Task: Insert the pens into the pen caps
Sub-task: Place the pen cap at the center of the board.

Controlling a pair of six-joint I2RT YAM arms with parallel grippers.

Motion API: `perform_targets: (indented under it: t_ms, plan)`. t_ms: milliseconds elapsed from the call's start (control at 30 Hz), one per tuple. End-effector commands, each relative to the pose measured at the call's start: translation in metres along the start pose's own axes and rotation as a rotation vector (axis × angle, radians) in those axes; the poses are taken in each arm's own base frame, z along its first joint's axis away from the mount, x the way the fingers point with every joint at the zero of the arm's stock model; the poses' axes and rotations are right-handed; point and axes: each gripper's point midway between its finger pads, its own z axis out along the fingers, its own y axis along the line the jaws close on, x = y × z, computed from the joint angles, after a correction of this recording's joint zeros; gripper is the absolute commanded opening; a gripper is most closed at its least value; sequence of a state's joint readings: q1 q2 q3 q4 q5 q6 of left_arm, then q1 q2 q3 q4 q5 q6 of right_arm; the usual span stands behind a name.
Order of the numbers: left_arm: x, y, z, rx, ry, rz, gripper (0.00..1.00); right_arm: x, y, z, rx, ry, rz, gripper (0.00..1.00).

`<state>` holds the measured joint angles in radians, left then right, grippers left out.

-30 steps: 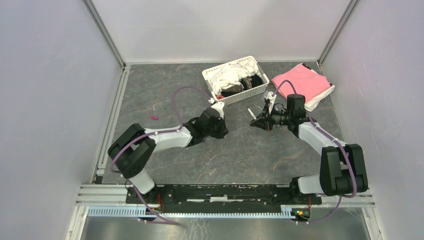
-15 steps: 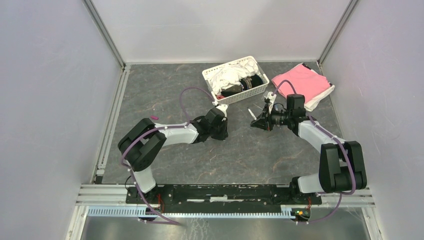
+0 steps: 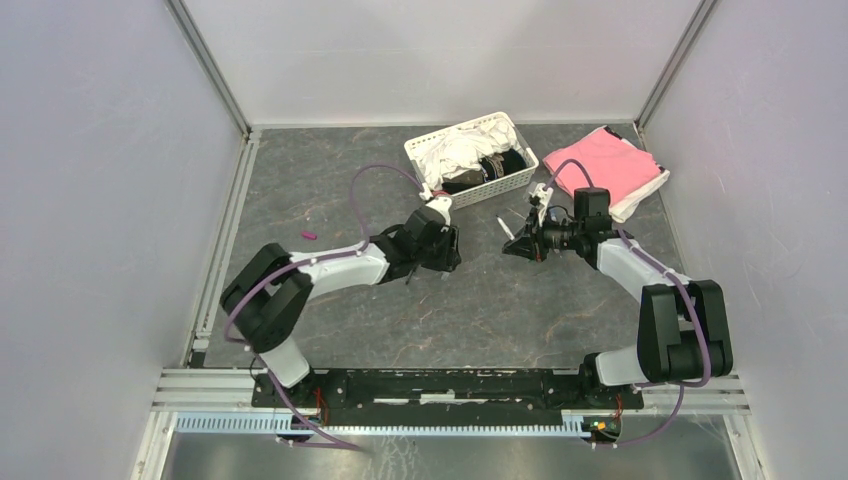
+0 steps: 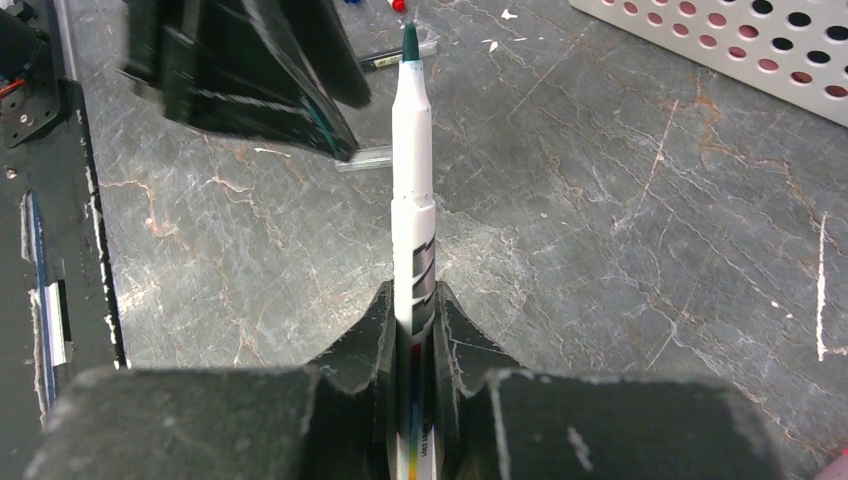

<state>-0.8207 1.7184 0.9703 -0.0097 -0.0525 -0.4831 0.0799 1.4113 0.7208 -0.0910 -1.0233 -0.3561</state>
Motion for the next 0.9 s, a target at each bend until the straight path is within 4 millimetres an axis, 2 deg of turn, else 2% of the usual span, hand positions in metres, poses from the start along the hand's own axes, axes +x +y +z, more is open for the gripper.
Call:
perform_targets:
  t_ms: [0,167,333,433,467,667,800,867]
  plan:
    - [-0.054,-0.019,-0.039,0.075,-0.190,0.026,0.53,-0.011,-0.014,-0.003,0.041,-0.004,-0.038,0.00]
    - [-0.083,-0.031,-0.081,0.150,-0.352,0.045,0.58,-0.006,-0.021,-0.004,0.073,0.015,-0.023,0.00]
    - [-0.105,-0.036,-0.124,0.216,-0.523,0.070,0.75,-0.003,-0.034,-0.012,0.125,0.032,-0.030,0.00]
    - [-0.117,-0.035,-0.144,0.242,-0.595,0.067,0.85,-0.002,-0.044,-0.022,0.165,0.036,-0.039,0.00]
    - [-0.122,-0.032,-0.149,0.249,-0.616,0.062,0.88,-0.002,-0.052,-0.030,0.195,0.034,-0.037,0.00]
    - [-0.161,-0.022,-0.172,0.294,-0.712,0.026,0.90,-0.016,-0.081,-0.074,0.353,0.017,-0.062,0.00]
    - [-0.190,-0.018,-0.189,0.284,-0.746,0.037,0.90,-0.022,-0.093,-0.091,0.410,0.030,-0.069,0.00]
    - [-0.197,-0.013,-0.198,0.271,-0.754,0.039,0.90,-0.023,-0.099,-0.096,0.413,0.071,-0.074,0.00]
